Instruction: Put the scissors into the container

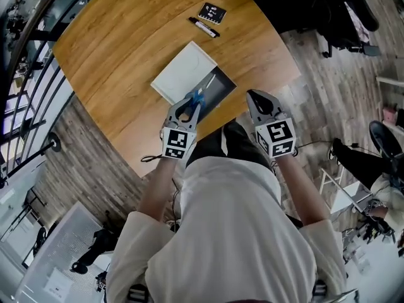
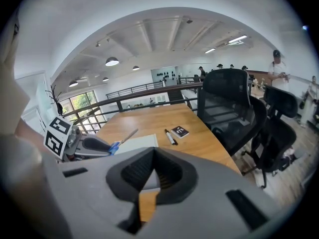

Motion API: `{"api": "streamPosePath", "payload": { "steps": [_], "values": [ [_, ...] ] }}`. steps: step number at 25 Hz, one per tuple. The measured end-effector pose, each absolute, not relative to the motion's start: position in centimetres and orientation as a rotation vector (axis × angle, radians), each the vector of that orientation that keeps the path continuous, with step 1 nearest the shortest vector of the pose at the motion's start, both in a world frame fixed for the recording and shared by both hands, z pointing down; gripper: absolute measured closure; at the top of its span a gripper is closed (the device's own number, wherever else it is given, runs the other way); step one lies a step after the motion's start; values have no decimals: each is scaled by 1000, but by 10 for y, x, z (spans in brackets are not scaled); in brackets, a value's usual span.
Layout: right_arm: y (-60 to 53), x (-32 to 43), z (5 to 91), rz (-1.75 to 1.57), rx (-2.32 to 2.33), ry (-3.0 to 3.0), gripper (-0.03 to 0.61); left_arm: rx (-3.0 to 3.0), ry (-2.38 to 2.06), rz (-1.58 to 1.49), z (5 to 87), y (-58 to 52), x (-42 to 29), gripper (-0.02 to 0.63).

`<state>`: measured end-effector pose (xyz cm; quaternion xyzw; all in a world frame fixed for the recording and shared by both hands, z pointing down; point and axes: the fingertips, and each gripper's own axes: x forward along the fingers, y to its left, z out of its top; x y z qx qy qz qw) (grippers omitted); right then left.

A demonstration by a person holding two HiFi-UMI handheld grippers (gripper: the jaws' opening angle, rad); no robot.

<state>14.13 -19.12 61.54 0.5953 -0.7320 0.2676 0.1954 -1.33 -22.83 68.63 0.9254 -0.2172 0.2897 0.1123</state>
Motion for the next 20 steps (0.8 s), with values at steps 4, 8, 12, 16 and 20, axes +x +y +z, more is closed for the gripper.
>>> {"api": "streamPosePath", "payload": {
  "steps": [4,8,12,16,20],
  "values": [
    [-189,142,620,764,1673,-2040,577,2707,-592,935,705,-224,-11,538],
    [-187,148,630,785,1678,-2027,577,2684,-555,1024,729,-221,-4,538],
    [-184,142,635,798,1673,-2020,577,2669,-514,1085,743,-217,-2,538],
    [-183,139,642,812,1663,-2014,577,2647,-471,1140,758,-214,1,538],
    [-182,140,652,823,1654,-2006,577,2598,-442,1217,778,-213,3,538]
  ]
}}
